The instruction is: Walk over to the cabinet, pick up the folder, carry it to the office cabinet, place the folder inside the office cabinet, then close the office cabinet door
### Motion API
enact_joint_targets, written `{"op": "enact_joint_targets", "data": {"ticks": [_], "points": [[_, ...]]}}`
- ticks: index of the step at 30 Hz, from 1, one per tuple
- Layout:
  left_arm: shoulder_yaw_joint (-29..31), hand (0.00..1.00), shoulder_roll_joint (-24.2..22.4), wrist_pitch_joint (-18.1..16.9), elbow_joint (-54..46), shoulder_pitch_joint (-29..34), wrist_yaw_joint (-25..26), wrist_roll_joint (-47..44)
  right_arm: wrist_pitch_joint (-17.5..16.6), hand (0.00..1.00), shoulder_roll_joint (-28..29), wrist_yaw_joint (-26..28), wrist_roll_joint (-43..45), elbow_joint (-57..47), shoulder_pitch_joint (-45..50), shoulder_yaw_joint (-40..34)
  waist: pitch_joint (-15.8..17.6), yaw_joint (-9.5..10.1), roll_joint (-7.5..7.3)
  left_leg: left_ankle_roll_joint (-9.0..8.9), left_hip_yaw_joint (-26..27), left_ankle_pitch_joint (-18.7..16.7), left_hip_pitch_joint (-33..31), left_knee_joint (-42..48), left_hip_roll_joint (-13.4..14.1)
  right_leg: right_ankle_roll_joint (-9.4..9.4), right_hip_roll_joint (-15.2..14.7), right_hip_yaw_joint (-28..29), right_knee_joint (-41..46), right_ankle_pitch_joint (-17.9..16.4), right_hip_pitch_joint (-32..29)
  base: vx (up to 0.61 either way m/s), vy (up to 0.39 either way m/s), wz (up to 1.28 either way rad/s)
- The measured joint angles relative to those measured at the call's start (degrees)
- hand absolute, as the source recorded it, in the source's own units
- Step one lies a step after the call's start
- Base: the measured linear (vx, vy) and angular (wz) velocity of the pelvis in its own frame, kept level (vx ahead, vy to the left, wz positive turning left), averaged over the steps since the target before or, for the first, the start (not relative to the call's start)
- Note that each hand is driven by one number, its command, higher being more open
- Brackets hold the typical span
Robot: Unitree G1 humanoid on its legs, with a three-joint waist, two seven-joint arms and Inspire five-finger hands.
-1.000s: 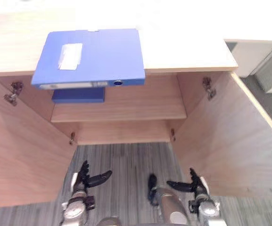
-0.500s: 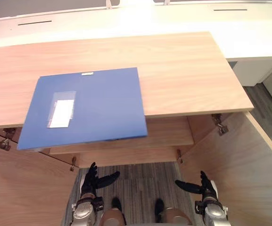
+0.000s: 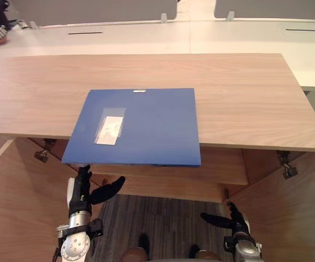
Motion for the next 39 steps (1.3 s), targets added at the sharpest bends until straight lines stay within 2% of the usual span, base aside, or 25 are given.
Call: {"op": "enact_joint_targets", "data": {"ticks": [6,11,16,18,20,23,28,31,35,36,39], "points": [[0.66,1.0,0.07,-2.51,-10.75,3.38,2.88,5.33,-0.13,1.0,-0.21,-0.03,-1.42,3.28,-0.08,2.38,-0.77,1.27,-0.11,0.02,-0.94,0.87,0.03,-1.74,-0.4,1.51,-0.05,-0.31,0.14,-0.58,-0.54,-0.09,0.006,0.08],[3.89,1.0,0.84,-3.43,-17.25,4.77,6.14,8.52,-0.18,1.0,-0.47,-0.42,-1.95,5.12,-0.13,3.22,-2.11,2.62,-0.58,0.16,-1.01,0.84,-0.54,-0.86,-0.52,1.29,0.03,-0.26,0.1,0.01,-0.5,0.01,-0.001,0.01],[5.55,1.0,1.71,-3.61,-23.1,4.79,7.53,11.13,-0.39,1.0,-0.47,-0.87,-1.98,5.22,-0.14,3.38,-2.48,2.7,-1.2,0.31,-1.93,0.14,-0.36,0.23,-0.71,1.33,-0.11,-0.38,-0.03,0.06,0.79,0.03,-0.004,0.1],[5.35,1.0,3.51,-4.41,-24.28,3.97,8.14,12.75,-0.52,1.0,-0.45,-0.89,-2.0,5.28,0.02,3.44,-2.68,2.68,-1.45,0.3,-2.38,-0.01,-0.07,0.62,-0.79,1.33,-0.11,-0.07,-0.08,0.06,1.5,-0.01,0.002,0.11],[3.68,1.0,6.4,-4.45,-24.25,3.05,8.13,14.03,-0.81,1.0,-0.53,-0.92,-2.05,5.28,0.04,4.43,-2.79,2.62,-1.67,0.29,-2.36,-0.02,0.56,0.59,-0.82,1.3,-0.1,0.39,-0.4,0.05,2.21,-0.05,-0.002,0.0],[-2.45,1.0,11.7,-4.57,-23.77,2.16,7.47,16.71,-0.87,1.0,-0.46,-0.6,-2.22,5.28,0.26,4.81,-3.17,2.28,-1.75,0.12,-1.72,0.11,1.45,-0.28,-0.78,1.24,-0.01,1.39,-0.84,0.01,2.53,-0.07,-0.005,-0.1],[-11.76,1.0,18.66,-5.26,-19.25,-1.84,2.93,24.17,-0.86,1.0,-0.7,-0.15,-3.71,5.23,1.77,6.31,-4.36,0.53,-2.0,-0.2,0.46,1.16,3.18,-2.89,-0.27,1.16,0.52,3.63,-1.09,0.14,1.83,-0.05,-0.001,-0.22],[-13.29,1.0,20.89,-5.4,-15.33,-4.43,2.75,29.74,-0.82,1.0,-0.93,-0.12,-3.72,5.24,2.41,6.66,-4.66,-0.89,-2.04,-0.09,1.38,1.19,3.52,-2.91,-0.05,1.03,0.8,4.77,-1.15,0.45,1.54,0.02,-0.011,-0.21],[-13.65,1.0,22.98,-5.37,-13.65,-7.84,2.89,33.49,-0.83,1.0,-1.58,-0.13,-3.72,5.02,2.37,6.65,-4.69,-1.12,-2.07,-0.04,2.87,0.93,3.98,-2.93,0.1,1.03,1.01,6.09,-1.99,1.11,1.53,0.01,-0.002,-0.19],[-13.69,0.0,23.39,-5.37,-13.62,-8.41,3.04,34.63,-0.83,1.0,-1.68,-0.11,-3.72,4.89,2.36,6.65,-4.69,-1.15,-2.07,0.02,3.1,0.86,4.05,-2.93,0.07,1.03,1.0,6.35,-2.11,1.22,1.53,0.0,0.007,-0.13],[-13.76,0.0,24.44,-4.97,-11.58,-9.8,4.6,40.36,-0.88,1.0,-1.68,-0.05,-3.72,4.62,2.26,6.67,-4.75,-1.31,-2.11,0.1,3.83,0.59,4.6,-2.97,-0.06,1.13,0.92,7.27,-2.25,1.32,1.62,0.0,0.013,-0.15]]}}
